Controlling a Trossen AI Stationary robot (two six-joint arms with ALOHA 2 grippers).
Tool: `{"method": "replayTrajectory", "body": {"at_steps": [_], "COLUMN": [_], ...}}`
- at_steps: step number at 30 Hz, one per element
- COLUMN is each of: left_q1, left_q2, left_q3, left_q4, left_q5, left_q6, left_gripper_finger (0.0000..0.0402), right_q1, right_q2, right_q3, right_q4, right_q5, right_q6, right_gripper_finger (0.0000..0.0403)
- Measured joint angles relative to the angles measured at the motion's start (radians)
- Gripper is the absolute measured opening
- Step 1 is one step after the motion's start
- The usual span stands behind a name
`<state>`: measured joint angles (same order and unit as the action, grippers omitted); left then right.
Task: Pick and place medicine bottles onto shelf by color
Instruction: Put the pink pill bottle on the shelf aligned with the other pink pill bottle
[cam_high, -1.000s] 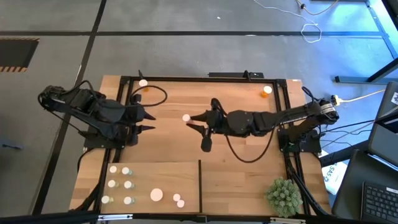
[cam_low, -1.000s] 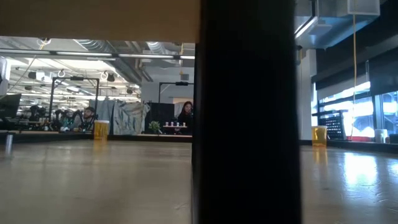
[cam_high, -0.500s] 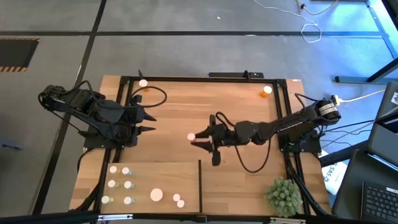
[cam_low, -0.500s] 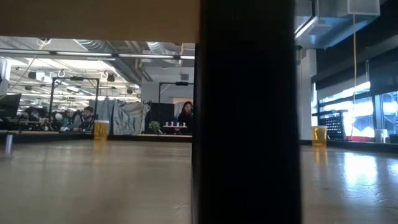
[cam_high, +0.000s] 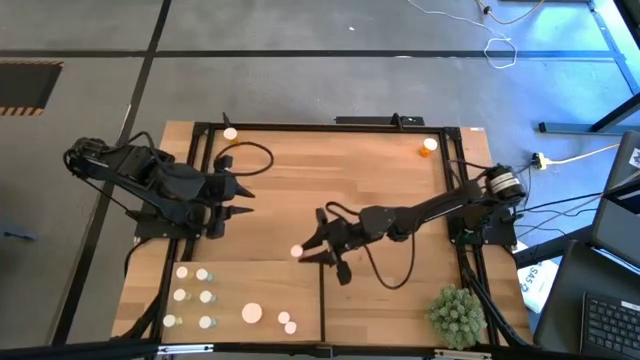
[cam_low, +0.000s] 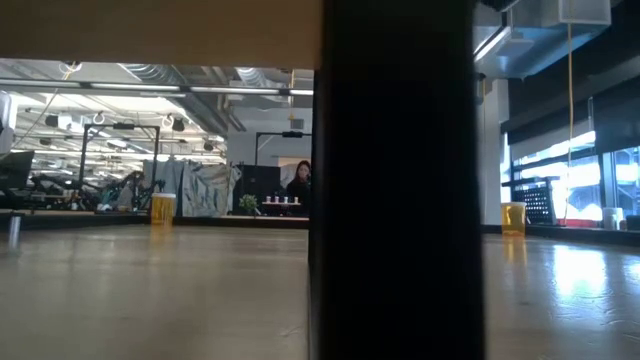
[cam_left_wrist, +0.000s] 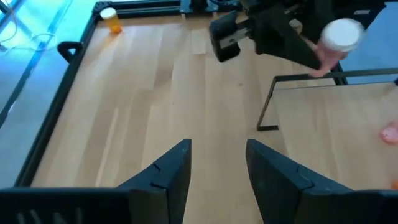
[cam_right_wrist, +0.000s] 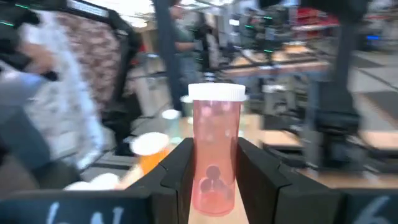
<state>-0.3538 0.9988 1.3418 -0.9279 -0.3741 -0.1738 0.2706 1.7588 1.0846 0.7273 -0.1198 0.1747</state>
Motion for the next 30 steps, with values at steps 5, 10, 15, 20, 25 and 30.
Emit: {"method": "replayTrajectory", "body": {"at_steps": [5,10,15,20,25,30], "left_q1": [0.000,0.000,0.000,0.000,0.000,0.012], "left_q2": [0.023,0.048,0.074,0.126,0.184,0.220], "left_q3": [0.000,0.000,0.000,0.000,0.000,0.000], "left_q4": [0.001,0.003,0.022,0.063,0.072,0.094], "left_q5": [0.037,0.112,0.158,0.160,0.186,0.300], "left_q6": [-0.008,-0.054,-0.061,-0.050,0.037,0.088], "left_gripper_finger": [0.0145,0.0146,0.0146,0.0145,0.0147,0.0145], "right_q1": [-0.022,-0.032,-0.048,-0.064,-0.072,-0.072], "right_q2": [0.057,0.095,0.104,0.104,0.104,0.104], "right_q3": [0.036,0.040,0.040,0.040,0.040,0.040], "right_q4": [0.000,0.018,0.018,0.018,0.018,0.009], "right_q5": [-0.169,-0.176,-0.177,-0.143,-0.136,-0.136], "right_q6": [-0.023,-0.042,-0.011,-0.021,-0.021,-0.008], "right_gripper_finger": [0.0107,0.0107,0.0107,0.0107,0.0107,0.0107]}}
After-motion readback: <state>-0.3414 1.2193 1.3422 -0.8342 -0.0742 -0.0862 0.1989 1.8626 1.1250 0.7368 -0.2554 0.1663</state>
